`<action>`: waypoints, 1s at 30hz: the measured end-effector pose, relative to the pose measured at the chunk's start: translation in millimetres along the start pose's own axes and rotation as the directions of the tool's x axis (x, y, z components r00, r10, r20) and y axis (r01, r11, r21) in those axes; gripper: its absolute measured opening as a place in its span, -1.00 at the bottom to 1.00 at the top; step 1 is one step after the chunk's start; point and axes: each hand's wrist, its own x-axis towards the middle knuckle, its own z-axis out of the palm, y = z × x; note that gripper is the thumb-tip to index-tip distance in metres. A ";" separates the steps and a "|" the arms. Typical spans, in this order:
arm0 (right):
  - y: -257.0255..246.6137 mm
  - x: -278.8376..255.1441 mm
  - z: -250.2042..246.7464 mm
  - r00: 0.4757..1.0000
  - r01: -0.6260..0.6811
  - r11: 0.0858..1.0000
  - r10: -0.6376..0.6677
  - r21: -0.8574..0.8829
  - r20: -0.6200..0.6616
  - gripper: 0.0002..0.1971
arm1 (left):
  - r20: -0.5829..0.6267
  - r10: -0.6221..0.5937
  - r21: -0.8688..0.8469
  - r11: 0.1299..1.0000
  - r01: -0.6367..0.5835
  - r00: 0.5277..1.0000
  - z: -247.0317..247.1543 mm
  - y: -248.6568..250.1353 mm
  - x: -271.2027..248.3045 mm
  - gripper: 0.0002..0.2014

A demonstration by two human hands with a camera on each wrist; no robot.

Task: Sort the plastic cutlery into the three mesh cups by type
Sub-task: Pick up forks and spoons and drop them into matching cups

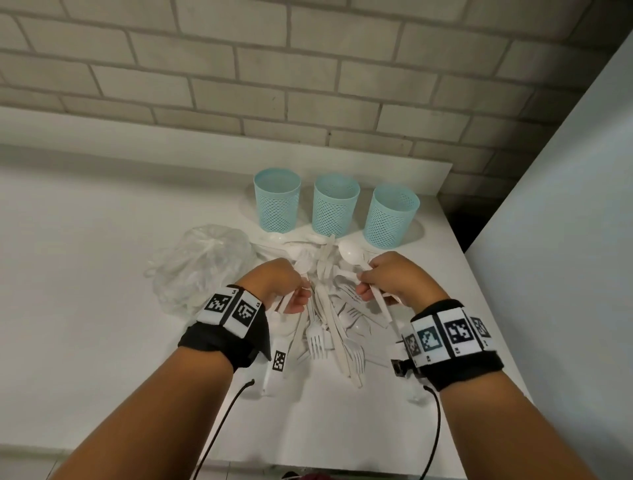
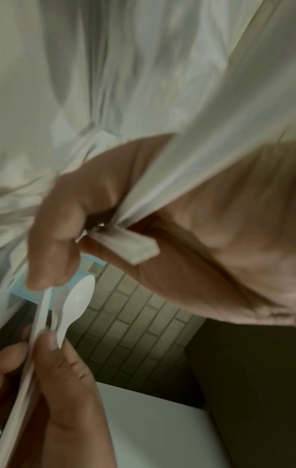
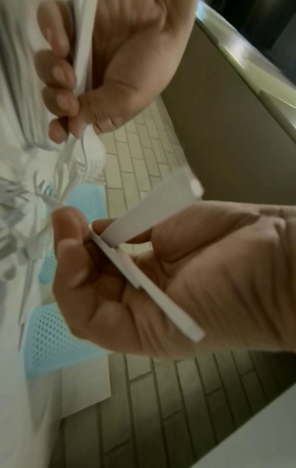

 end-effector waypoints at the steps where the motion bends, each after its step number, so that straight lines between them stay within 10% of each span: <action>1: -1.1 -0.9 -3.9 1.000 0.011 0.999 -0.012 0.033 0.010 -0.92 | 0.001 0.017 -0.007 1.000 -0.017 1.000 -2.0 1.3 -2.1 -0.78; 14: -12.3 -9.3 0.9 0.957 0.034 0.971 -0.100 0.236 0.274 -0.90 | 0.099 0.313 -0.401 0.881 -0.250 0.945 22.6 10.6 -2.5 -0.71; 22: -15.1 -10.9 15.1 0.957 0.132 0.991 -0.132 0.019 0.259 -0.64 | 0.095 0.353 -0.577 0.781 -0.238 0.931 29.0 11.1 6.6 -0.71; 30: -9.8 4.3 8.6 0.991 0.100 0.967 -0.119 0.235 0.069 -0.64 | 0.092 0.418 -0.559 0.773 -0.300 0.904 20.7 6.3 15.4 -0.76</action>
